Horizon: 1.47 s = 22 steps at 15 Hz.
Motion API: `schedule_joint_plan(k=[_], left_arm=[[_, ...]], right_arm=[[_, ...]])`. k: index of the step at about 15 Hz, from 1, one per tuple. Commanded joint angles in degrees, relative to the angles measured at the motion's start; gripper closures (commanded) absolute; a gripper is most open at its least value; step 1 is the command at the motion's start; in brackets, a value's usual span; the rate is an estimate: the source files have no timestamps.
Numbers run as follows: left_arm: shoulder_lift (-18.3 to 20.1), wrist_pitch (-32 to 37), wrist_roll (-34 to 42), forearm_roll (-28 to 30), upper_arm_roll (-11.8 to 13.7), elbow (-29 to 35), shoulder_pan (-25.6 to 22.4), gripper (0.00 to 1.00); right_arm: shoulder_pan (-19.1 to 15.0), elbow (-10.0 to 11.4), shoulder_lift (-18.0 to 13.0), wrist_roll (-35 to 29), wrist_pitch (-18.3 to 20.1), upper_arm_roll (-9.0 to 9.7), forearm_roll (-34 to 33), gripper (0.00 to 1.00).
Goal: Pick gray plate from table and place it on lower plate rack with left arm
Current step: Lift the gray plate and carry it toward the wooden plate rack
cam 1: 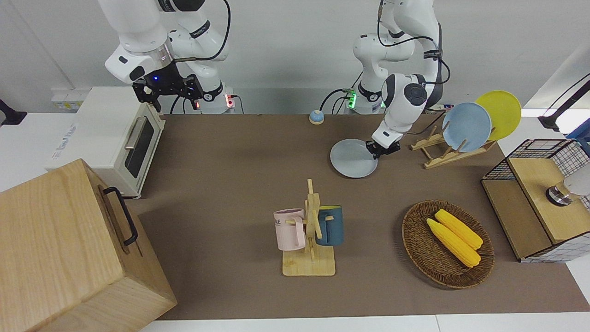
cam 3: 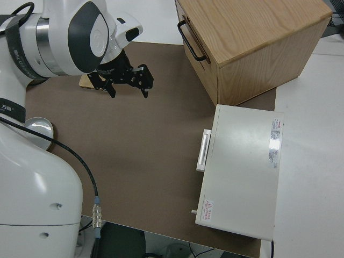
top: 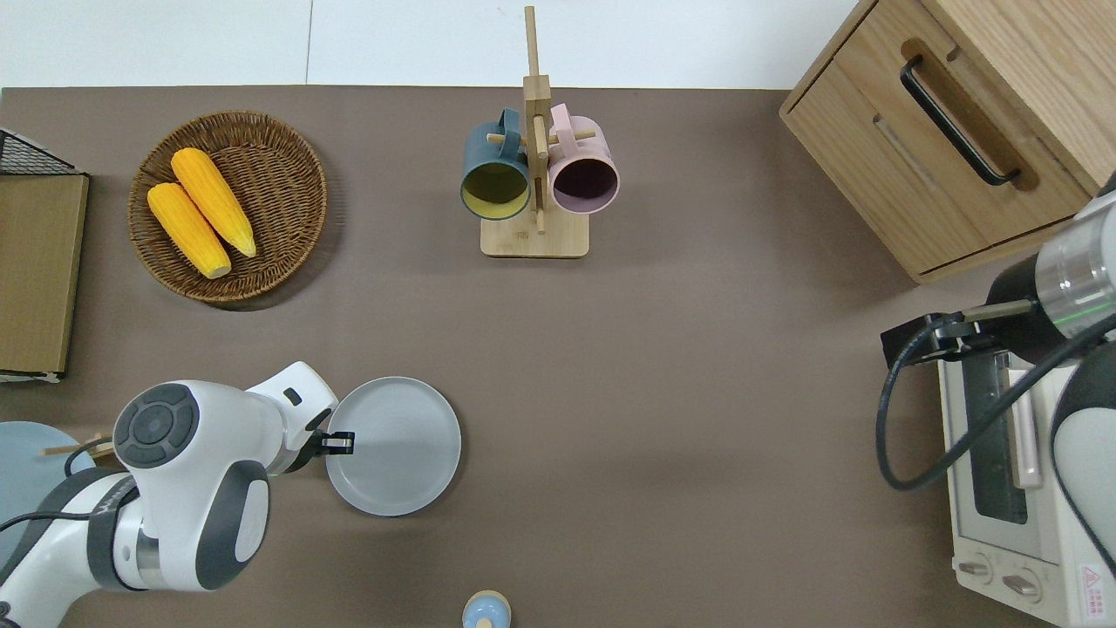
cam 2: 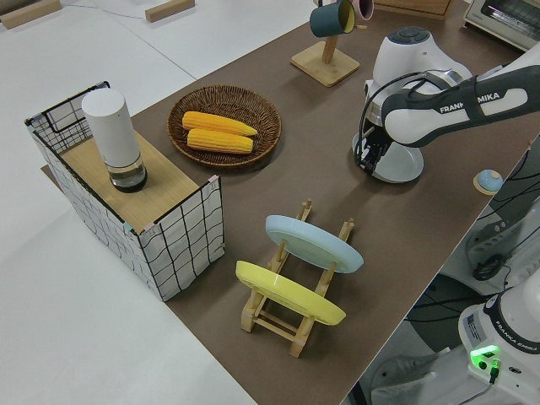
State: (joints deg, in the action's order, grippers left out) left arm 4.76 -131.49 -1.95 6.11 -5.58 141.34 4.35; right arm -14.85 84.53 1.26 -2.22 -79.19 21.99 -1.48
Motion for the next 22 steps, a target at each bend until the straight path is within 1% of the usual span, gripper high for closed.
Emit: schedule_joint_plan(k=[1,4,12,14,16,20,22], left_arm=[[0.95,7.02,0.46,0.13,0.84,-5.18,0.22,1.0],[1.48,12.47,0.46,0.13,1.27,-9.57,-0.04,1.0],[1.74,29.52,0.11,-0.31,2.06,-23.72,-0.31,1.0],[1.74,33.21,0.28,-0.4,2.77,-26.98,-0.31,1.0],[1.74,36.38,0.28,-0.58,2.94,-29.88,-0.39,1.0],[1.74,39.99,0.28,-1.01,4.26,-32.62,-0.31,1.0],[1.74,40.17,-0.15,-3.46,4.26,-32.71,-0.22,1.0]], right_arm=[[-1.32,-0.33,-0.12,-0.68,0.7,1.21,-0.37,0.017],[-1.32,-0.41,-0.12,-0.68,0.62,1.21,-0.37,0.017],[-1.32,-0.33,-0.12,-0.68,0.62,1.21,-0.37,0.017],[-1.32,-0.41,-0.12,-0.68,0.62,1.21,-0.37,0.017],[-1.32,-0.41,-0.12,-0.68,0.62,1.21,-0.37,0.017],[-1.32,-0.33,-0.12,-0.68,0.62,1.21,-0.37,0.017],[-1.32,-0.41,-0.12,-0.68,0.62,1.21,-0.37,0.017]])
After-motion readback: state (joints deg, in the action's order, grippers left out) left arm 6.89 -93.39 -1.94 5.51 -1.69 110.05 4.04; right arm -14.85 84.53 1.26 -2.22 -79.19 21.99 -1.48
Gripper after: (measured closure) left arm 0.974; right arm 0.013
